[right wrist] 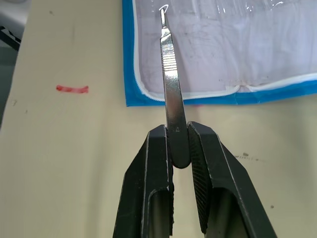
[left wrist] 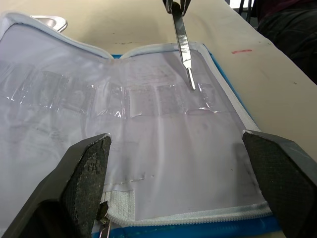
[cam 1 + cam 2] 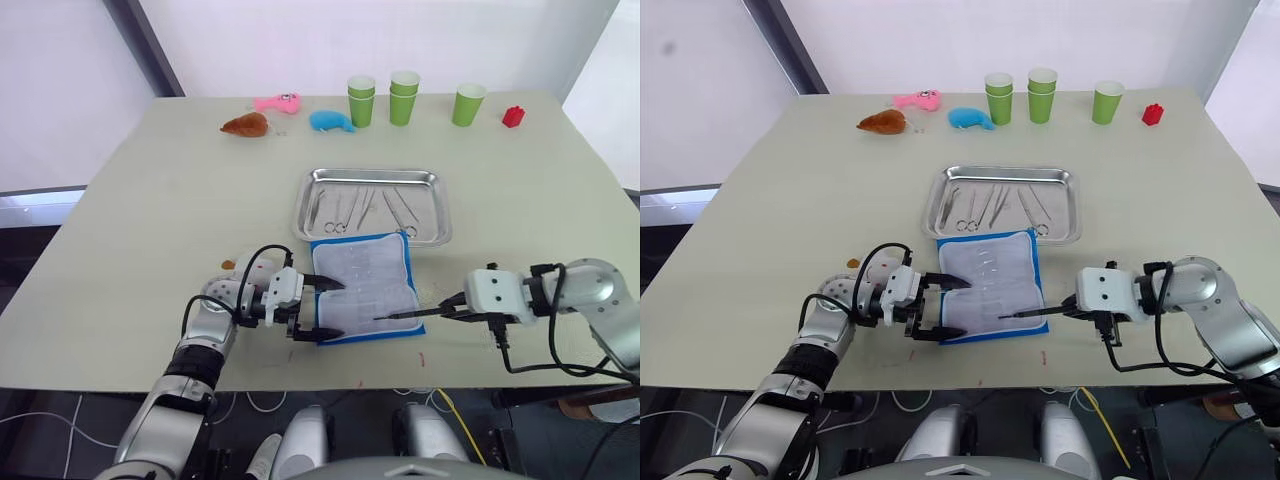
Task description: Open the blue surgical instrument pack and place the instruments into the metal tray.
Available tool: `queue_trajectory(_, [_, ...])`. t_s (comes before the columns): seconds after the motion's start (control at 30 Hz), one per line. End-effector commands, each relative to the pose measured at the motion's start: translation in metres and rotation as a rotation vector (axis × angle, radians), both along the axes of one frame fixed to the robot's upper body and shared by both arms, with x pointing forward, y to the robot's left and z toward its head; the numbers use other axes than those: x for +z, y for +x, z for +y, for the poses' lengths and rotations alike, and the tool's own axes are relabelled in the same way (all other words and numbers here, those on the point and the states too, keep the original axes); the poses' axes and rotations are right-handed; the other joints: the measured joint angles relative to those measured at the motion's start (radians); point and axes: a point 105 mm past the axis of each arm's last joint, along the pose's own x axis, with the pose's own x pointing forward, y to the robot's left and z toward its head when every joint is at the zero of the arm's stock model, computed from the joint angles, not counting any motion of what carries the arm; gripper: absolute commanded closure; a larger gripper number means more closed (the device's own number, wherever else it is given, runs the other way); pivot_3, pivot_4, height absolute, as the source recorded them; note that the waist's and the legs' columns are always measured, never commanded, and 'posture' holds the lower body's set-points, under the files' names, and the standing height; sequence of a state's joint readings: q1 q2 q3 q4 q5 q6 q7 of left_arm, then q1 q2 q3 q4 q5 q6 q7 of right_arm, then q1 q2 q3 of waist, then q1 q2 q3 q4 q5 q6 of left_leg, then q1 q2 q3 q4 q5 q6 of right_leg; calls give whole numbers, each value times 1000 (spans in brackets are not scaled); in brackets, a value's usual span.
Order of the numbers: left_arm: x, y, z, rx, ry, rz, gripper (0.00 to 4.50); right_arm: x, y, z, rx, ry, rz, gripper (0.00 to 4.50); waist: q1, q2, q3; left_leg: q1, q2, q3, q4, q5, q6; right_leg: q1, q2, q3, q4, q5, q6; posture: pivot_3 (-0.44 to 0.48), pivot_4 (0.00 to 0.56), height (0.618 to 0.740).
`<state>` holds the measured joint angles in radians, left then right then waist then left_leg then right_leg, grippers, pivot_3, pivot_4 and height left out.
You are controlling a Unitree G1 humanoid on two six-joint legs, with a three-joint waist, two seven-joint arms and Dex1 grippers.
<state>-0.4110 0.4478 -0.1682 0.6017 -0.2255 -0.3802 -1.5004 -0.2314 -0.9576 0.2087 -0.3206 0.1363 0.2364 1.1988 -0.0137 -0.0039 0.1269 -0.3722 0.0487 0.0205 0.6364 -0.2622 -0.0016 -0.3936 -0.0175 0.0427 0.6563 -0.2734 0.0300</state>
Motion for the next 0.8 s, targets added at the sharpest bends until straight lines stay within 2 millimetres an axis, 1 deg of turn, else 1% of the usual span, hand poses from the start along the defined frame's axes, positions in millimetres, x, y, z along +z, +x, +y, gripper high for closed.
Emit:
queue_trajectory(0.03, [-48,-27,7,-15,114,196,0,18,-1,-10,-17,16,-41,4477,1,0,0,0,0,0,0,0,0,0,0,0,0,0,0,0,150,740])
queue_trajectory(0.23, [-49,-27,8,-14,118,197,0,35,1,-31,-113,63,-43,4477,0,0,0,0,0,0,0,0,0,0,0,0,0,0,0,0,150,740])
queue_trajectory(0.4, [-50,-26,8,-15,120,196,0,50,9,-36,-202,188,-51,4477,0,0,0,0,0,0,0,0,0,0,0,0,0,0,0,0,150,740])
queue_trajectory(0.5, [-50,-25,7,-16,119,196,0,55,20,-33,-287,288,-55,4477,-1,0,0,0,0,0,0,0,0,0,0,0,0,0,1,0,150,740])
queue_trajectory(0.63, [-50,-24,7,-17,119,193,0,56,48,-27,-451,429,-47,4477,-1,2,0,1,-1,0,0,0,0,0,1,1,1,0,0,0,150,740])
queue_trajectory(0.67, [-50,-24,7,-16,120,192,0,57,52,-26,-470,447,-47,4477,-1,2,0,2,-1,0,0,0,0,0,1,2,1,0,0,0,150,740])
queue_trajectory(0.77, [-51,-24,9,-14,122,191,0,64,75,-23,-617,522,-66,4477,-1,3,-1,1,-1,-1,0,0,0,0,1,2,1,0,0,0,150,740])
queue_trajectory(0.8, [-51,-24,9,-13,123,191,0,65,79,-23,-651,532,-71,4477,-1,3,-1,1,-1,-1,0,0,0,0,1,2,2,0,0,0,150,740])
